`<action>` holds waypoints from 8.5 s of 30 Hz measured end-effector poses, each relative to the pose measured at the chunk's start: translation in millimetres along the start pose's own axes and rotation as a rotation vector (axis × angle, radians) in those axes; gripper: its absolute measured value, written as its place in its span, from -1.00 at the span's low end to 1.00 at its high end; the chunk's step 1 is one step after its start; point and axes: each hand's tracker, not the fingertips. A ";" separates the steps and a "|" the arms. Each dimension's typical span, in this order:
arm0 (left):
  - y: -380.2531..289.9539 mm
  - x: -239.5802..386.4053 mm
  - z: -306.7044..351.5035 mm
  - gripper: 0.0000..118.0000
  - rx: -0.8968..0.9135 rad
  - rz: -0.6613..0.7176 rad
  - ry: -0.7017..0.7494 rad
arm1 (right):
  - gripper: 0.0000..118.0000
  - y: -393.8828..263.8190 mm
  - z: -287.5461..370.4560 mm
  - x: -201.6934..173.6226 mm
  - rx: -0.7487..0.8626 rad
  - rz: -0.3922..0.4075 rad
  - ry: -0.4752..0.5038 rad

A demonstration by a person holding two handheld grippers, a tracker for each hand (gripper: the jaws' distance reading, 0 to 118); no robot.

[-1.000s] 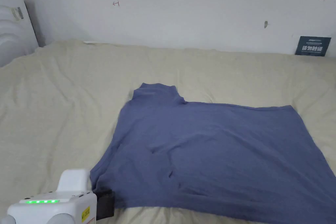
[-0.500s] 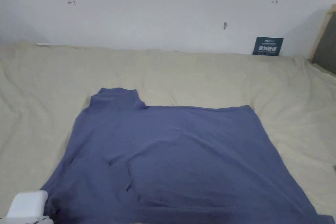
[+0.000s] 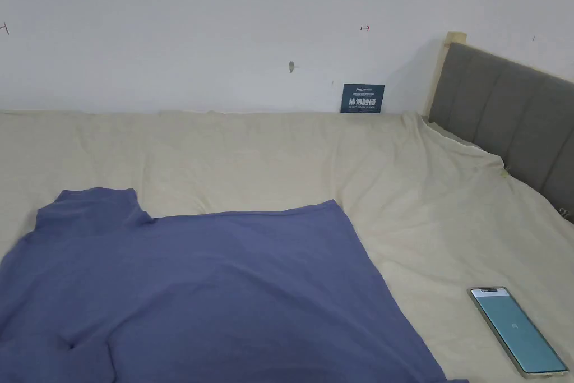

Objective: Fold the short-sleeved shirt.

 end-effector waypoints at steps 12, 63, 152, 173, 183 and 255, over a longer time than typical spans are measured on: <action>5.8 -6.4 4.6 -0.96 -0.006 0.026 0.032 | -1.00 20.0 -15.7 15.3 -0.026 -0.057 0.024; 70.4 -6.8 6.5 -0.96 0.055 0.016 0.026 | -0.98 103.0 -6.3 -48.2 0.124 0.179 0.058; 92.9 0.7 -60.5 -0.88 -0.082 0.015 0.028 | -0.88 105.2 -112.4 -98.4 -0.075 0.303 0.080; 51.1 -28.9 -1.0 -0.88 -0.112 -0.028 -0.026 | -0.88 79.8 -24.9 -45.1 -0.091 0.129 0.173; 13.9 -37.7 -6.5 -0.78 -0.123 0.019 -0.052 | -0.41 51.4 -25.7 -35.4 -0.155 0.154 0.125; 294.5 27.2 -225.6 0.98 -0.171 -0.099 -0.012 | -0.96 317.5 -228.1 -156.6 -0.291 0.245 0.092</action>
